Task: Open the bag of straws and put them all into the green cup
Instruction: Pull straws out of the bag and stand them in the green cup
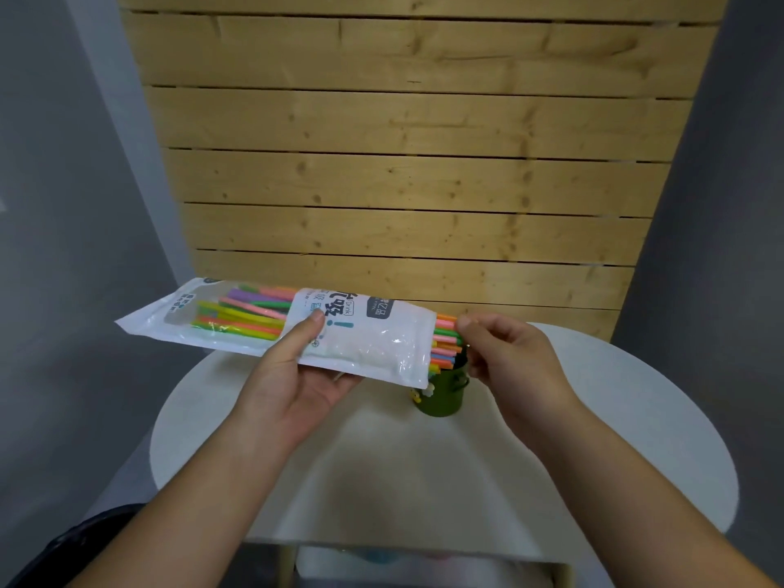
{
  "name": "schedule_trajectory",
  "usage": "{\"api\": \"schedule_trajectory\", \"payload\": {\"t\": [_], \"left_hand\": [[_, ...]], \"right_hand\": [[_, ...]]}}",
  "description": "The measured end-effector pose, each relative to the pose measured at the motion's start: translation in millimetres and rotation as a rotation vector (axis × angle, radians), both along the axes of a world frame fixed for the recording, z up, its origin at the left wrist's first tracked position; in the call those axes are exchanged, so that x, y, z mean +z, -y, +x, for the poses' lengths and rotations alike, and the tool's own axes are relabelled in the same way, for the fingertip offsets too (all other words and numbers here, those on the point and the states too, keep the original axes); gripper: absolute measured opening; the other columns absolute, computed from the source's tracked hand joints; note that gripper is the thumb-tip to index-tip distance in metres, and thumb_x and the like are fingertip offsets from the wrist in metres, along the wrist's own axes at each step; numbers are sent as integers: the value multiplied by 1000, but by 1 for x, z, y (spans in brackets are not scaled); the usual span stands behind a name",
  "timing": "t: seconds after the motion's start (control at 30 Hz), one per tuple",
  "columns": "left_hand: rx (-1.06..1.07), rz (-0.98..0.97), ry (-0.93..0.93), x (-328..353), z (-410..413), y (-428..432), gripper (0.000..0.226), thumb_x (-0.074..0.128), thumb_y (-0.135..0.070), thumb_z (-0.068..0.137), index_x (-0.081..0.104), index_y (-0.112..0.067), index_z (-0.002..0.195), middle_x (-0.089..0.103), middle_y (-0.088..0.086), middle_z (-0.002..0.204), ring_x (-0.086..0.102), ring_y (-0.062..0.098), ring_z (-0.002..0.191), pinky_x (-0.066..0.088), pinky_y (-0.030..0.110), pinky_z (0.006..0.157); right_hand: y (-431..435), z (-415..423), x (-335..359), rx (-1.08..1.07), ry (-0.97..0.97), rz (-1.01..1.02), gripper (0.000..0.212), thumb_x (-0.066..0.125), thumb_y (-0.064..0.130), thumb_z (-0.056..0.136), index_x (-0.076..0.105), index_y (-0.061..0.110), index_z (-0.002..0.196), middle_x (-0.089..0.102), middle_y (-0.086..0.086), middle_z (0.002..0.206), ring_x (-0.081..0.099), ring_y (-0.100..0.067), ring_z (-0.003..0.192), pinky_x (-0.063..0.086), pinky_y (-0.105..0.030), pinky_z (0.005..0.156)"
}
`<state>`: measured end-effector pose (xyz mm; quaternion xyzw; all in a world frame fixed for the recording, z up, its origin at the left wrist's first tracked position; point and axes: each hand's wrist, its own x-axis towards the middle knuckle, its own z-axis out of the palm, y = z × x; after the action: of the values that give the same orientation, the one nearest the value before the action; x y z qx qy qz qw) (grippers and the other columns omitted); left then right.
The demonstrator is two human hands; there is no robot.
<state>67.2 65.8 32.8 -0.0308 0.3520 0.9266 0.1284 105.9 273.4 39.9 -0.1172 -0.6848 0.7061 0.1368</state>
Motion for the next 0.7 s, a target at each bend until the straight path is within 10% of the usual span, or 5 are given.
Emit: {"api": "schedule_trajectory", "payload": {"t": [0.43, 0.7], "left_hand": [[68, 115, 34, -4, -5, 8, 22, 64, -14, 94, 66, -12, 116, 76, 12, 113, 75, 30, 100, 61, 53, 79], [67, 139, 10, -4, -6, 7, 24, 62, -17, 96, 64, -13, 120, 75, 12, 116, 74, 30, 102, 61, 51, 78]], "right_hand": [[-26, -2, 7, -4, -48, -233, 9, 61, 9, 93, 70, 7, 89, 62, -8, 77, 53, -14, 62, 46, -27, 59], [-5, -4, -4, 119, 73, -438, 60, 68, 59, 68, 69, 16, 111, 64, -7, 92, 59, -16, 75, 49, -33, 72]]}}
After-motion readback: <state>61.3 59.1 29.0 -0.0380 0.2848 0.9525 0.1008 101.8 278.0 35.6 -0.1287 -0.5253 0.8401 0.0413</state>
